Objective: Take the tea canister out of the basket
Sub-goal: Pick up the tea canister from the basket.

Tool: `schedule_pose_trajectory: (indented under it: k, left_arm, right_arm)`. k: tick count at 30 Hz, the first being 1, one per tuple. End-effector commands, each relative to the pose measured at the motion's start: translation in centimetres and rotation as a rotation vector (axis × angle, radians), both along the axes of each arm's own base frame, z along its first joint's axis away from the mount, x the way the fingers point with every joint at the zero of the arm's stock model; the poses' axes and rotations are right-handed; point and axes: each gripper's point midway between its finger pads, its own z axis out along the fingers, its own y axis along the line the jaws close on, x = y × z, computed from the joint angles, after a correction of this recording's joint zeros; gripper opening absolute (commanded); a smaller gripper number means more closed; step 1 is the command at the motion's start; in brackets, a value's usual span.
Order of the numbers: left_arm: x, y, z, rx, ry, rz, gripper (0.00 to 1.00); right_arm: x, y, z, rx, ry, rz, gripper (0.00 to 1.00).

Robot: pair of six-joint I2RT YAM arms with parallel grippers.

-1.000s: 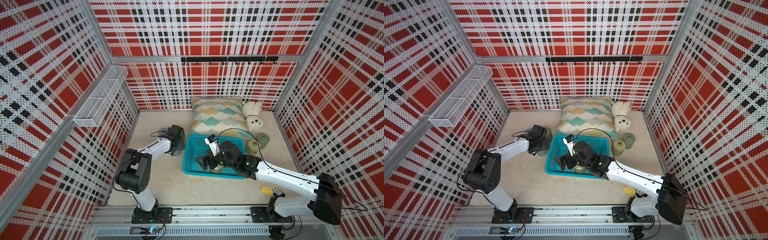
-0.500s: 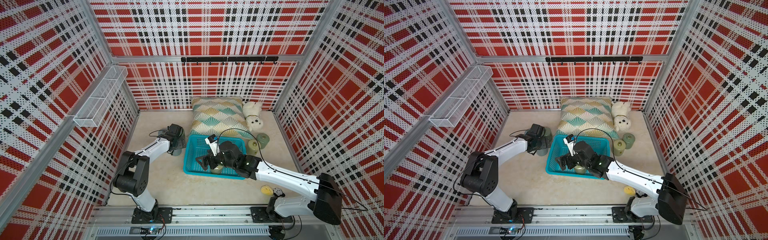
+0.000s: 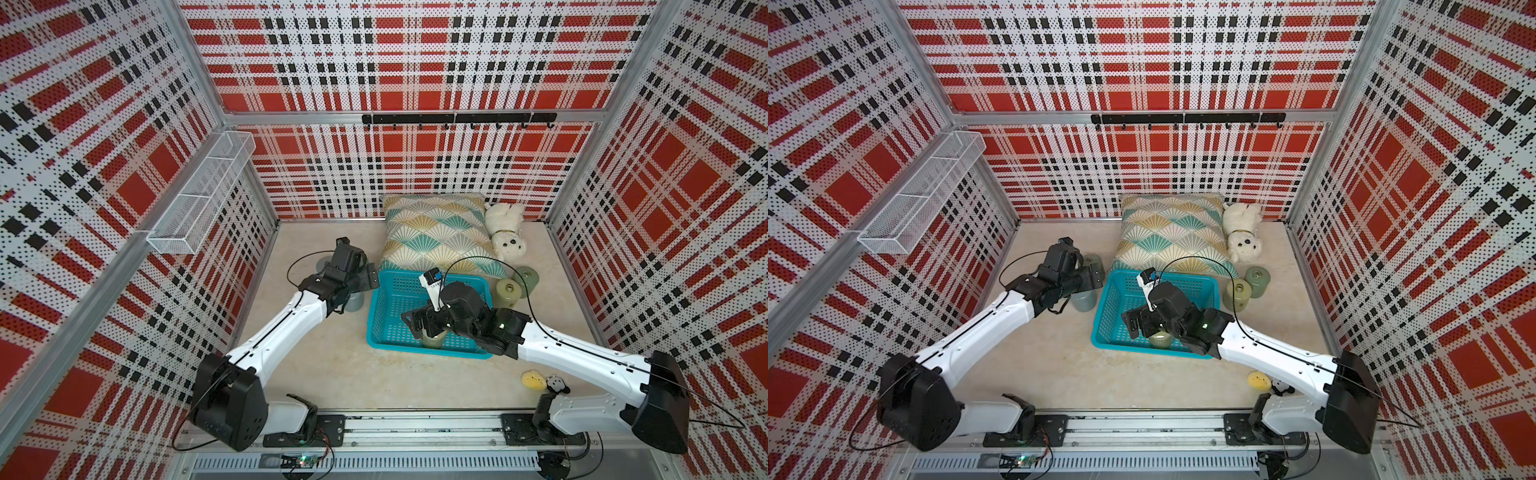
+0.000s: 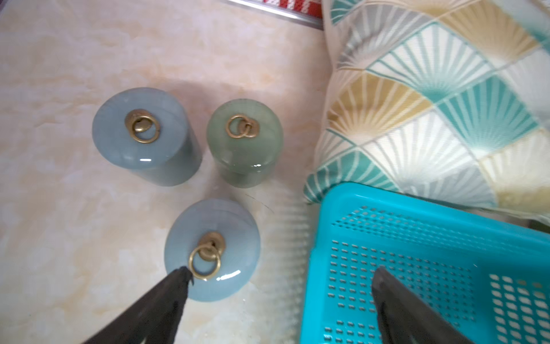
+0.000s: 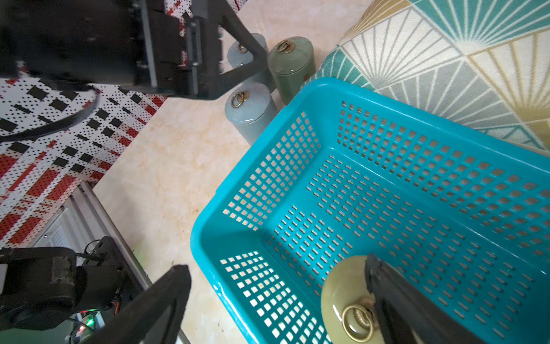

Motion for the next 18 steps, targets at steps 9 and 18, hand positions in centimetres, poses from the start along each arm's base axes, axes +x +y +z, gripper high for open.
schedule_pose_trajectory:
  k: [9, 18]
  left_arm:
    - [-7.7, -6.9, 0.4, -0.095, -0.071, -0.222, 0.99]
    - [-11.4, -7.2, 0.2, -0.180, -0.118, -0.306, 0.99]
  right_arm:
    - [0.5, -2.6, -1.3, -0.121, 0.075, -0.148, 1.00]
    - [0.3, -3.7, -4.2, -0.258, 0.165, -0.169, 1.00]
